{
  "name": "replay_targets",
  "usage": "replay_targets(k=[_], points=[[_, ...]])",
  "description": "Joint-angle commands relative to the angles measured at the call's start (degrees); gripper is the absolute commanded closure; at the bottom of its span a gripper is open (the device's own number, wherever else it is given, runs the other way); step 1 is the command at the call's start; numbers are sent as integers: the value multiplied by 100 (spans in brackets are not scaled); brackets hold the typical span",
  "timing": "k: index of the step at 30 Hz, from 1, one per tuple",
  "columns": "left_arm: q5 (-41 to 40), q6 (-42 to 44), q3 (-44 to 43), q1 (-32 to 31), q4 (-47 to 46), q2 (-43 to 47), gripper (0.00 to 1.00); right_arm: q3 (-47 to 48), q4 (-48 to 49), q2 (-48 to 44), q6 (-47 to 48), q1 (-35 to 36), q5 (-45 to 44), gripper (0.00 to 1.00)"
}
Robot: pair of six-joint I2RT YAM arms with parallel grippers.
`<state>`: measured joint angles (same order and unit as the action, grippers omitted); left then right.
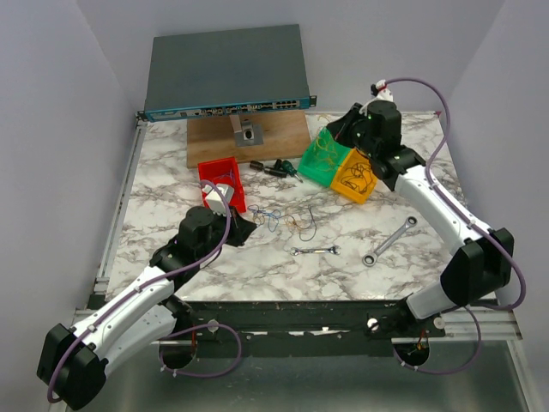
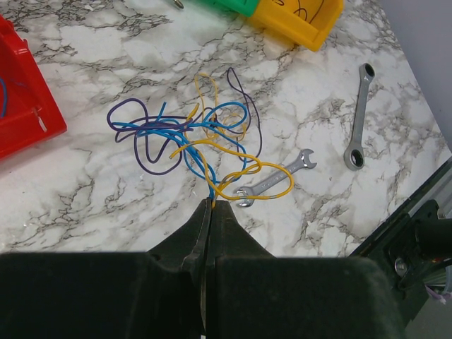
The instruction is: Untangle the cables
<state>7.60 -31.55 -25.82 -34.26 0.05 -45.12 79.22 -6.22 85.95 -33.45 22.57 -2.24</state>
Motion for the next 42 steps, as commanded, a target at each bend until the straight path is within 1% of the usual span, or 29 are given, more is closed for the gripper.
replay_targets(k=[1, 4, 8, 13, 20, 23, 25, 26, 27, 29, 31, 32, 33, 37, 40, 42], points=[[60, 7, -6, -39, -70, 26, 100, -383, 11, 328, -183, 16, -498, 99], [38, 26, -14, -46, -64, 40, 100, -412, 56, 628, -223, 2, -584, 99], [40, 26, -40, -46, -67, -14, 100, -162, -14, 1225, -206, -98, -1030, 99], [20, 53, -38, -46, -76, -50, 100, 544, -249, 2299, 23, -132, -1432, 99], [-34, 123, -99, -54, -19, -81, 100, 1806, -1129, 3763, 79, -130, -1858, 99], [-47, 154, -124, -54, -14, -111, 100, 2049, -1354, 4076, 84, -121, -1984, 99], [-39, 167, -131, -54, -14, -132, 100, 2070, -1432, 4078, 100, -113, -1950, 99], [-39, 173, -150, -54, -14, -145, 100, 2039, -1430, 3982, 126, -104, -1926, 97], [-34, 175, -155, -54, -14, -154, 100, 1946, -1354, 3865, 191, -95, -1889, 90], [-22, 168, -183, -54, -14, -182, 100, 1748, -1202, 3456, 267, -88, -1815, 66], [-10, 154, -208, -54, -14, -207, 100, 1597, -1147, 3084, 322, -88, -1764, 53], [-11, 149, -228, -54, -14, -219, 100, 1560, -1168, 2939, 348, -87, -1808, 48], [-6, 141, -240, -59, -14, -233, 100, 1537, -1171, 2778, 389, -100, -1807, 46], [38, 123, -295, -63, -23, -318, 100, 1651, -1266, 2493, 588, -110, -1828, 43], [65, 125, -317, -65, -23, -363, 100, 1882, -1345, 2598, 791, -198, -1879, 42], [62, 123, -310, -72, -14, -350, 100, 2113, -1416, 2757, 930, -332, -1733, 42]])
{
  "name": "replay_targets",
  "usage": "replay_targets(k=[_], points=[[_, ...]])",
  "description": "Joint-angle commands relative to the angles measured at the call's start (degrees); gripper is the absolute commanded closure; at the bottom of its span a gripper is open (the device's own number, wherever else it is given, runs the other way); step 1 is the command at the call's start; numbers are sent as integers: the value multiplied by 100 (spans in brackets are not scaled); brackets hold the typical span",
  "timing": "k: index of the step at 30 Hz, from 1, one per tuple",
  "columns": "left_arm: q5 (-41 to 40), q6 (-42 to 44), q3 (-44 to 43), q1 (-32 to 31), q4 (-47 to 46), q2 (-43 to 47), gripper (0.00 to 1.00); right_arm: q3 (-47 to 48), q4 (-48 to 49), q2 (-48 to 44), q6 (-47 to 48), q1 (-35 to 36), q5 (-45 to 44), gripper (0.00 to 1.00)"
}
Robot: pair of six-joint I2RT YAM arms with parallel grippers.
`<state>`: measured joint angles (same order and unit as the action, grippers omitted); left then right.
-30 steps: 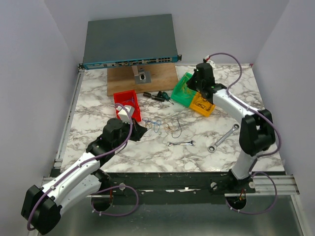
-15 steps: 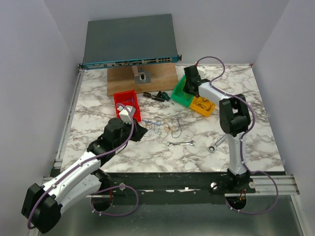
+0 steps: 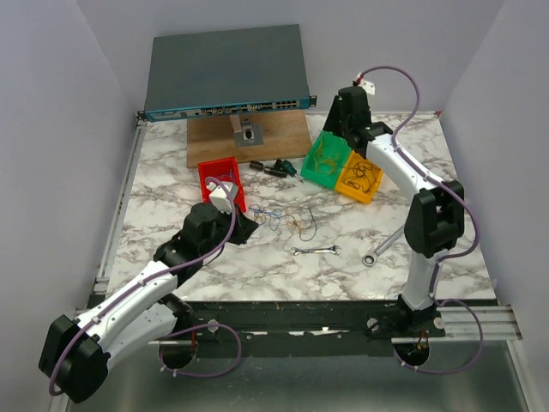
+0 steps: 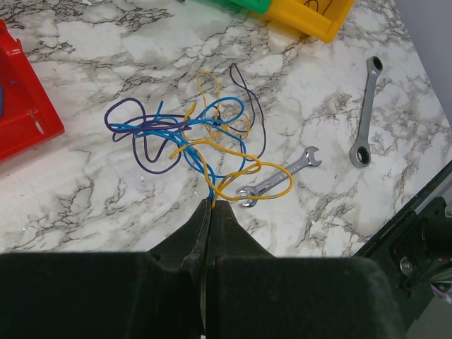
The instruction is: Untangle the cables
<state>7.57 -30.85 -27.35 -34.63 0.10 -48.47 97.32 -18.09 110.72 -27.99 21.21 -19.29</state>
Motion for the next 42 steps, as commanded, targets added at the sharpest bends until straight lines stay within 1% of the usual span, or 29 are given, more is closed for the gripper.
replay_targets(k=[1, 4, 6, 8, 11, 15, 20, 28, 29, 32, 33, 35, 39, 42], points=[[45, 53, -146, -35, -23, -1, 100, 417, -246, 379, 470, -251, 61, 42], [-7, 75, -100, -35, -19, 47, 100, 863, -390, 787, 844, -329, 395, 42], [-44, 92, -102, -34, -19, 46, 100, 1249, -662, 1082, 1010, -331, 627, 42], [-59, 97, -112, -33, 105, 39, 100, 1355, -748, 1252, 1105, -329, 858, 44], [-46, 80, -110, -35, 78, 13, 100, 1162, -635, 1301, 1115, -331, 1181, 44], [-45, 94, -138, -35, 85, -27, 100, 559, -225, 1054, 1105, -330, 1416, 44], [-39, 106, -193, -30, 88, -92, 100, 132, -22, 616, 1202, -328, 1304, 44], [-45, 97, -259, -33, 85, -163, 100, -8, 24, -1, 1547, -329, 1154, 43], [-39, 97, -261, -35, 84, -171, 100, -130, 173, -119, 1640, -328, 1278, 43], [-35, 97, -279, -39, 80, -183, 100, -559, 566, -471, 1922, -322, 2130, 43], [-40, 97, -279, -43, 78, -189, 100, -574, 542, -481, 2015, -312, 2390, 43], [-45, 105, -294, -41, 78, -204, 100, -429, 314, -377, 2169, -279, 2596, 45], [-15, 106, -332, -44, 92, -235, 100, -139, -167, -52, 2607, -142, 2614, 47], [-32, 101, -313, -43, 81, -231, 100, 29, -370, 189, 2737, -72, 2586, 48]])
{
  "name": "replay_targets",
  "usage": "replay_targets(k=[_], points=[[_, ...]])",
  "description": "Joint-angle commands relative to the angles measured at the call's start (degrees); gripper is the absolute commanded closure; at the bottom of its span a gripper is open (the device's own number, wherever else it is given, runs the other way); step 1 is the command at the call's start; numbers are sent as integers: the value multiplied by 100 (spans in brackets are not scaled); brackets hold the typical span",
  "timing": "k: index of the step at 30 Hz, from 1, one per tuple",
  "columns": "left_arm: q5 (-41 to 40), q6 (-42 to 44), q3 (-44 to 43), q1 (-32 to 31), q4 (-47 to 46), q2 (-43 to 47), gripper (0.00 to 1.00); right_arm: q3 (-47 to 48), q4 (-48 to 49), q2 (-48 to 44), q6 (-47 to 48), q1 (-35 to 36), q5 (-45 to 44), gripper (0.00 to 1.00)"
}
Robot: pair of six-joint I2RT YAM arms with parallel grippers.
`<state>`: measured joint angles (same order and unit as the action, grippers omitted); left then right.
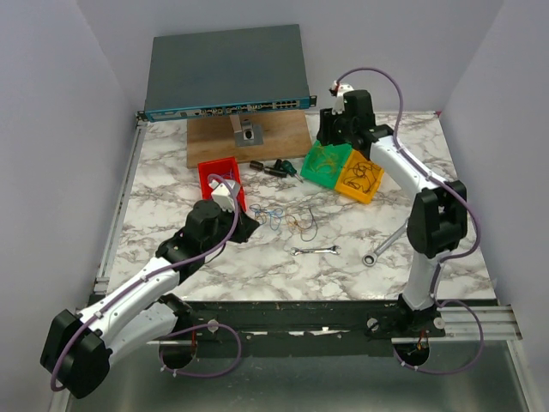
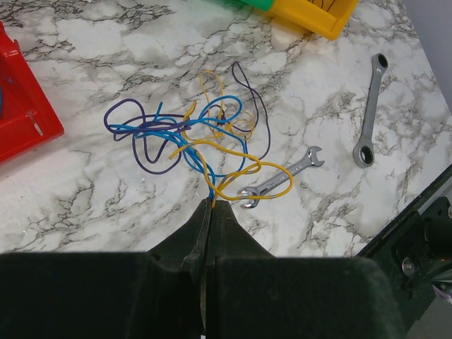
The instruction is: Untangle the cables
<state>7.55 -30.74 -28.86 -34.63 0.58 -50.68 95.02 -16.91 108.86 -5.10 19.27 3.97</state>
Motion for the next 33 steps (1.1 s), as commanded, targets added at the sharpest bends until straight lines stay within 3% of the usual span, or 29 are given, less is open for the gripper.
replay_targets(k=[1, 5, 12, 19, 24, 28, 33], points=[[-31, 86, -172, -44, 31, -22, 100, 291, -506, 431, 449, 141, 227, 49], [-12, 86, -189, -43, 28, -65, 100, 408, -537, 675, 404, 162, -35, 59], [-43, 112, -186, -43, 19, -109, 100, 423, -470, 852, 124, 161, -899, 94], [-50, 129, -198, -38, -4, -162, 100, 396, -419, 893, -208, 150, -1410, 99], [-30, 112, -195, -39, -19, -188, 100, 496, -476, 1139, -1234, -129, -1638, 99], [-17, 111, -191, -44, -76, -197, 100, 806, -437, 1709, -1670, -178, -1198, 99], [-4, 103, -210, -40, -67, -142, 100, 1437, -638, 2573, -1936, -178, -1368, 99]])
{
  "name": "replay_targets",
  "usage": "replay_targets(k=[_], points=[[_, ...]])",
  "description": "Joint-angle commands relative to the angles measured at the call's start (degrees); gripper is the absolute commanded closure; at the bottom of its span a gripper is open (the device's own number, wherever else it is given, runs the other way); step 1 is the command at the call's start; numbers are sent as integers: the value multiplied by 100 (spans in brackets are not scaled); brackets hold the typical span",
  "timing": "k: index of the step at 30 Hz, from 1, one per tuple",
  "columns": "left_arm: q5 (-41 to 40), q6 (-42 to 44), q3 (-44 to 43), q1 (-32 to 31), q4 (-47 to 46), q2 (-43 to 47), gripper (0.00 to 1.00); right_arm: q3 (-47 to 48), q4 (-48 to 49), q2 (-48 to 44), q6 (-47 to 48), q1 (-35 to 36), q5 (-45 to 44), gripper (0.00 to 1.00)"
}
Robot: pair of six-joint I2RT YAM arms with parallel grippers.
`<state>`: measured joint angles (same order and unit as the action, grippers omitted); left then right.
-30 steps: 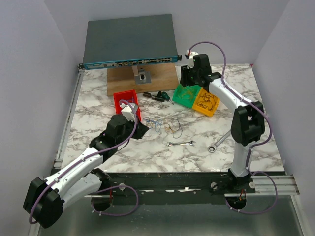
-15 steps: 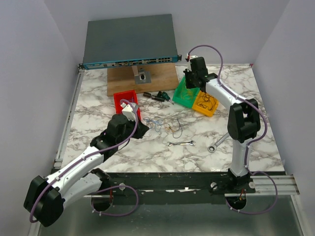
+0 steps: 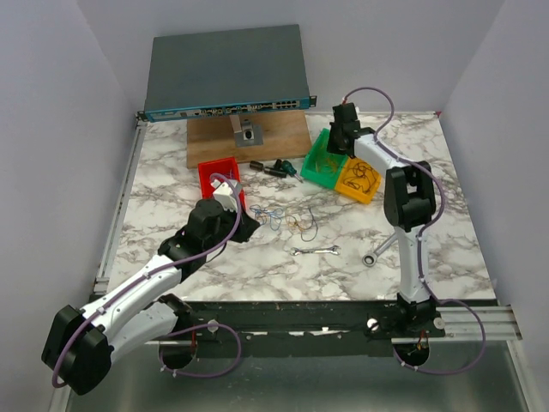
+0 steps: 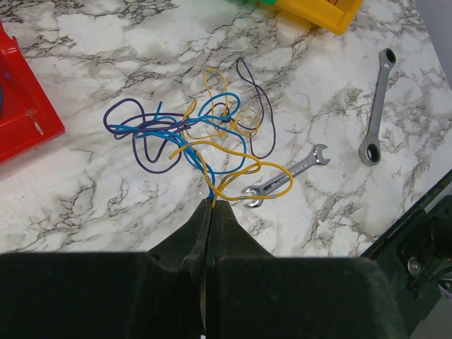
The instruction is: Untangle the cables
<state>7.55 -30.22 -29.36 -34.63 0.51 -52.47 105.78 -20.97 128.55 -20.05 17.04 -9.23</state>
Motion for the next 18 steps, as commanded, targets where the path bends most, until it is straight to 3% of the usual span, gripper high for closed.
replay_targets(k=[1, 4, 6, 9, 14, 17, 18], points=[[-15, 59, -139, -44, -60, 60, 100, 426, -234, 701, -470, 45, 8, 99], [-41, 73, -131, -44, 116, 111, 100, 482, -267, 690, -502, 43, 88, 97], [-44, 86, -142, -44, 175, 131, 100, 376, -246, 460, -488, 43, 75, 74], [-30, 80, -157, -38, 212, 173, 100, -39, -76, -195, -391, 45, 125, 56], [-30, 82, -172, -52, 220, 210, 100, -823, -36, -1486, -267, 54, 384, 46], [-103, 144, -217, -47, 297, 202, 100, -1565, 11, -2321, -227, 102, 848, 34], [-161, 160, -235, -46, 344, 206, 100, -1829, 63, -2550, -235, 178, 865, 25]])
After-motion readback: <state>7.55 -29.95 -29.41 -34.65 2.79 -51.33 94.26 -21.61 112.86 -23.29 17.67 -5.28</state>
